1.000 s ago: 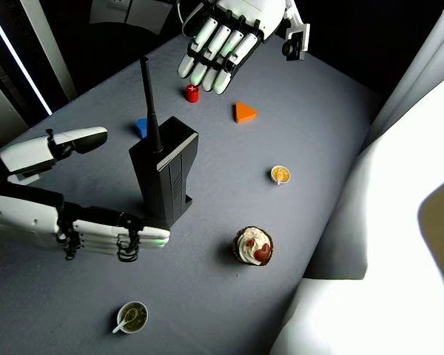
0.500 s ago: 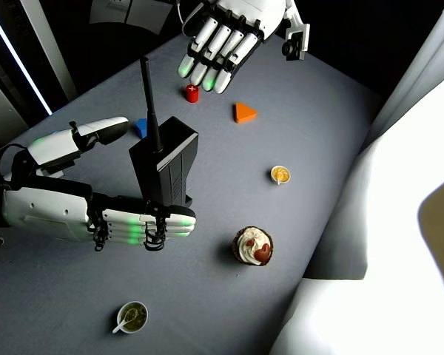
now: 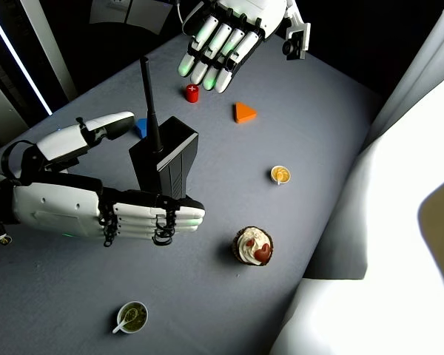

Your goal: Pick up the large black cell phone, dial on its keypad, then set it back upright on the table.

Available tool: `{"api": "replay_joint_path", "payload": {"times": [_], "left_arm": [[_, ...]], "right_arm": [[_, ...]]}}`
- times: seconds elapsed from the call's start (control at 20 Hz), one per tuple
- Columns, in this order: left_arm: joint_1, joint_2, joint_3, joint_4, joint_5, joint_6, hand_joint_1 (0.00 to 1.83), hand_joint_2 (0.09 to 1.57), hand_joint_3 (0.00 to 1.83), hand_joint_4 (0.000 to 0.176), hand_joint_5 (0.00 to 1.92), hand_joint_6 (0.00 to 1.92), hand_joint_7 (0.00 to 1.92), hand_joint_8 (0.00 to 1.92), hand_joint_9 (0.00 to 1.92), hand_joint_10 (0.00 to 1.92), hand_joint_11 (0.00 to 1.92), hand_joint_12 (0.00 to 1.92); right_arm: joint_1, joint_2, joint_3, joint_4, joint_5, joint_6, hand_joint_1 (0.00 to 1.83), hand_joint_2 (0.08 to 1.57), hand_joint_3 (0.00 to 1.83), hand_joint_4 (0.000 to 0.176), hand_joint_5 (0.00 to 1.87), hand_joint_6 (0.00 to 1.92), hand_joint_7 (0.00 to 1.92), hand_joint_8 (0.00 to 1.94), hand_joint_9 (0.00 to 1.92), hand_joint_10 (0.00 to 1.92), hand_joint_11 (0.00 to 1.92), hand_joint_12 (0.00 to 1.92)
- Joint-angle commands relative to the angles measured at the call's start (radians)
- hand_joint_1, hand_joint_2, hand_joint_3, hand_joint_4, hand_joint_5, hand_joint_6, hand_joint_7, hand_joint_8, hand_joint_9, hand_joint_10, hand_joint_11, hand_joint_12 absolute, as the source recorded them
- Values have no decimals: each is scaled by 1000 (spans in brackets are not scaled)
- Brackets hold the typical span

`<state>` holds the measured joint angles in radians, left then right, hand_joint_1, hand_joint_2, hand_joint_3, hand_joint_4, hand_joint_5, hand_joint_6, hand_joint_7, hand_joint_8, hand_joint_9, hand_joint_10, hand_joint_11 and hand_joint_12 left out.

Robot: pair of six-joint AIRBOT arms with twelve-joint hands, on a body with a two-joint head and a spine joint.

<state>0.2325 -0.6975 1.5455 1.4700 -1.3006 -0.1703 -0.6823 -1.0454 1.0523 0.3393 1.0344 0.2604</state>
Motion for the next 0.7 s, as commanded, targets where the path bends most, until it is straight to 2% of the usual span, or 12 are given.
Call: {"api": "replay_joint_path", "payload": {"times": [0.0,0.1,0.25,0.35,0.45,0.5,0.6,0.65], "left_arm": [[-28,2,-1,-105,-44,-3,0,1268,2,41,262,2,258,5,219,2,0,442],[-28,2,0,-105,-44,-6,0,1269,1,39,277,4,275,6,234,5,0,487],[-28,2,0,-105,-44,-11,0,1266,0,37,272,4,269,5,233,3,0,490],[-28,1,-1,-105,-43,-16,0,1268,0,39,267,1,266,2,231,1,0,476],[-29,1,-1,-105,-43,-19,0,1269,1,37,252,0,252,0,223,0,0,461],[-29,1,-1,-105,-43,-20,0,1269,0,38,266,4,263,3,235,4,0,493],[-29,-1,0,-105,-43,-22,0,1267,0,38,276,7,271,6,236,4,0,501],[-29,-1,0,-105,-43,-23,0,1268,0,36,275,6,274,6,235,3,0,499]], "right_arm": [[17,6,5,-11,112,8,950,904,2,0,28,6,16,3,38,6,0,461],[22,4,7,-12,102,8,953,905,1,0,11,1,0,0,21,2,0,389],[24,1,7,-14,93,8,935,917,3,0,23,3,4,0,33,4,0,432],[32,0,7,-16,86,8,899,913,0,0,10,0,0,0,15,1,0,386],[48,0,6,-21,69,7,913,957,9,0,70,9,54,6,46,6,0,371],[61,0,7,-21,58,2,914,942,1,0,156,8,142,9,139,9,0,610],[82,2,9,-23,34,-2,1002,973,7,0,275,23,258,18,262,26,0,830],[91,3,10,-29,22,-3,1010,1008,7,0,327,17,331,13,334,23,0,879]]}}
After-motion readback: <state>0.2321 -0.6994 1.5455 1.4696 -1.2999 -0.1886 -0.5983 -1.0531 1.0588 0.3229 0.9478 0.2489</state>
